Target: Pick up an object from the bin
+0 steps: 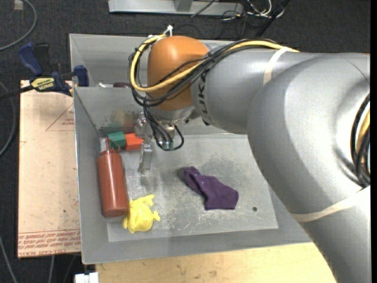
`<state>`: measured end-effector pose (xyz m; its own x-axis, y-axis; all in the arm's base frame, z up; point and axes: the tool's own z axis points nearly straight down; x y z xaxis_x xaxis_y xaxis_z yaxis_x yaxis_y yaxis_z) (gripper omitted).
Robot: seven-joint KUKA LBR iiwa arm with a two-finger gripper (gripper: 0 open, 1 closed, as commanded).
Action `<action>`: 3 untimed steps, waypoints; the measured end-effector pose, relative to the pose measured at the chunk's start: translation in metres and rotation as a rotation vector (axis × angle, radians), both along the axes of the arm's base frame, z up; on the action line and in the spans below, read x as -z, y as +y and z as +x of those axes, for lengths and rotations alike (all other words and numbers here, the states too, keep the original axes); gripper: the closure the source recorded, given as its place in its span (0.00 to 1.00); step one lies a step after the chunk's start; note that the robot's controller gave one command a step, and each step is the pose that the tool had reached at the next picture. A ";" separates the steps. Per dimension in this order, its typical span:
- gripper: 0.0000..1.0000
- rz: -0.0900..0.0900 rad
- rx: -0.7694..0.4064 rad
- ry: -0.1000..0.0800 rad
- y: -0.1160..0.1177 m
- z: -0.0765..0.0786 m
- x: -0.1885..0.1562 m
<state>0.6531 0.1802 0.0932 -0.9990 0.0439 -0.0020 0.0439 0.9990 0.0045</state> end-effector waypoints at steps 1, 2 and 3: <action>0.00 0.001 0.028 -0.007 0.012 0.004 -0.007; 0.00 0.003 0.215 0.003 0.015 -0.002 0.015; 1.00 0.005 -0.043 -0.023 0.010 0.007 0.017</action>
Offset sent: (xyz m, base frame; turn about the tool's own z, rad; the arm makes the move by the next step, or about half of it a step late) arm -0.0028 0.0134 -0.0232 0.2566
